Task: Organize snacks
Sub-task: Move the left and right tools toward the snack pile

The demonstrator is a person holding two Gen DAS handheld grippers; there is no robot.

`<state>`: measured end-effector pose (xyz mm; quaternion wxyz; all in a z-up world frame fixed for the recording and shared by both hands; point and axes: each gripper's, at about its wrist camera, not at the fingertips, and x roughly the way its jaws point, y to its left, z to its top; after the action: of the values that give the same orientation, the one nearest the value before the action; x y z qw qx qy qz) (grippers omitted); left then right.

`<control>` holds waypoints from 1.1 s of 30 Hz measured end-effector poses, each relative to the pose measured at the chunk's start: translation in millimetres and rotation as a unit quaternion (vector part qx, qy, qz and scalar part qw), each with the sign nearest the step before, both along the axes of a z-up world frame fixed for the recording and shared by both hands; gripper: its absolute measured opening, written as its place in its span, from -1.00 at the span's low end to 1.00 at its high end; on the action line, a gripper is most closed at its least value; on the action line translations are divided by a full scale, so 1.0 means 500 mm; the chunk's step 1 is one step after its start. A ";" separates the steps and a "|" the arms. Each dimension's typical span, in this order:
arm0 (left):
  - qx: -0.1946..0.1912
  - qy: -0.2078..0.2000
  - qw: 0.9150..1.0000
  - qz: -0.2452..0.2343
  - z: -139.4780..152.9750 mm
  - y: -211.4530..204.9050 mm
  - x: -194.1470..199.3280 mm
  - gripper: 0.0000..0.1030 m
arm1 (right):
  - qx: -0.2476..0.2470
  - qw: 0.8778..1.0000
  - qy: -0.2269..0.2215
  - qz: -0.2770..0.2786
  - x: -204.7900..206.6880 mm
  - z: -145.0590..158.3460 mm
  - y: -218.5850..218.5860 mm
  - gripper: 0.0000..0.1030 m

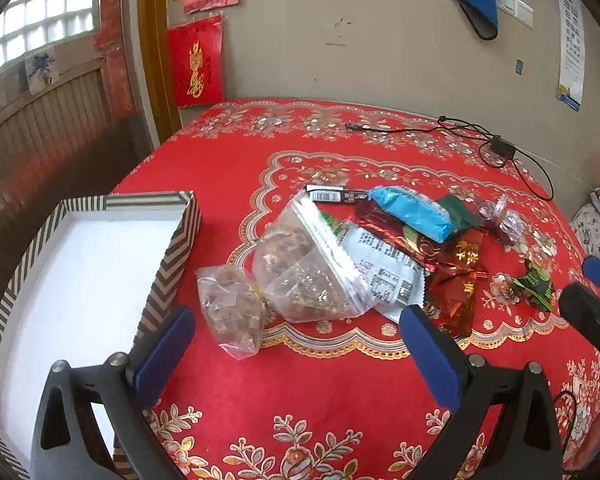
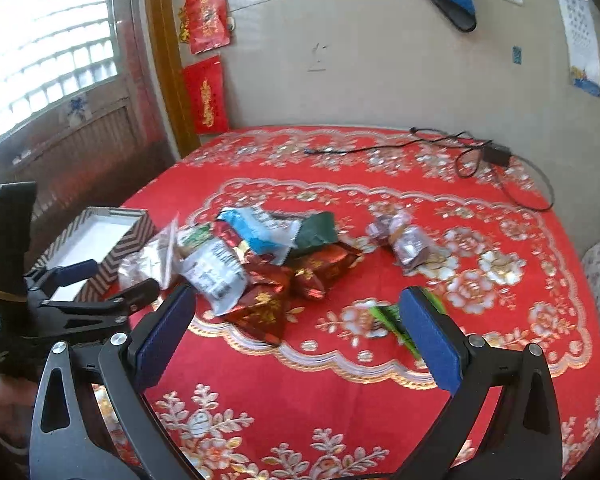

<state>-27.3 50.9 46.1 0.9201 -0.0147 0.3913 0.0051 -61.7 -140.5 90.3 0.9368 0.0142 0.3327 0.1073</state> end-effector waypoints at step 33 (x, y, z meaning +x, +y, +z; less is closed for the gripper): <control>-0.094 0.076 0.992 0.032 -0.025 0.044 0.124 1.00 | 0.004 0.999 0.036 0.016 0.026 -0.047 -0.015 0.99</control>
<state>34.9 73.0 33.4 0.8815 -0.1128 0.4585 -0.0015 -48.7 -147.9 66.7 0.9224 0.0169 0.3659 0.1227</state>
